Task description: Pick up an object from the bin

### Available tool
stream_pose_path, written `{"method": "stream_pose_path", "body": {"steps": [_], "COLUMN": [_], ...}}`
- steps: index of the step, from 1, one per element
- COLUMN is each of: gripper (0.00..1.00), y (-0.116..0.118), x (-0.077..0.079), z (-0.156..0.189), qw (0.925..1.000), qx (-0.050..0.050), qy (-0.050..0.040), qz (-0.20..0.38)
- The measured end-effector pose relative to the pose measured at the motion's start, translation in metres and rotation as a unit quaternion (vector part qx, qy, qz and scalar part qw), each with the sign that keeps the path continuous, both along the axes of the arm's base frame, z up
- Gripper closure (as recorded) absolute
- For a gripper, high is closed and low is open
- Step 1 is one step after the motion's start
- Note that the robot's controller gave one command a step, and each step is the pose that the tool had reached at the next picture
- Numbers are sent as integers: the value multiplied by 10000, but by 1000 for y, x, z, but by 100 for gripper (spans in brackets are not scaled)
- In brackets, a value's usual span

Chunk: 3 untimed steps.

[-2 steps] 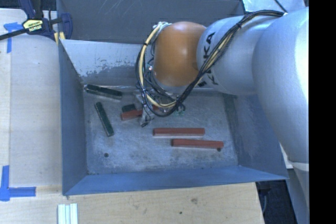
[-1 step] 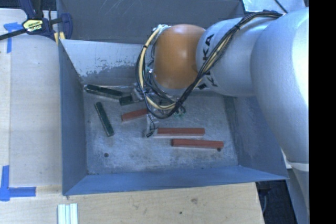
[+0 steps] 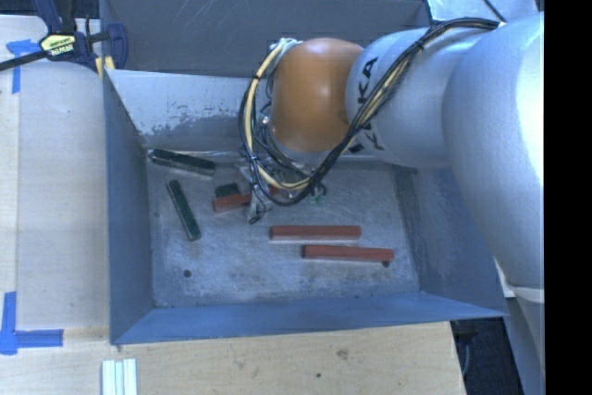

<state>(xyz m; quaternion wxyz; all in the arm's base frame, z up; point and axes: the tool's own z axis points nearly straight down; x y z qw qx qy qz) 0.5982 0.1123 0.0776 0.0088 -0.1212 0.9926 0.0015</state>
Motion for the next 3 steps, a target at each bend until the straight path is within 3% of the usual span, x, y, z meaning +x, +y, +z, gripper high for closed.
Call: {"method": "stream_pose_path", "body": {"steps": [1, 2, 3], "gripper": [0, 100, 0], "y": [-1, -1, -1], "x": [-4, -2, -4], "z": [-5, -2, -5], "qw": [10000, 10000, 10000], "qx": [-18, -12, -19], "qy": [64, 41, 70], "qz": [1, -2, -3]}}
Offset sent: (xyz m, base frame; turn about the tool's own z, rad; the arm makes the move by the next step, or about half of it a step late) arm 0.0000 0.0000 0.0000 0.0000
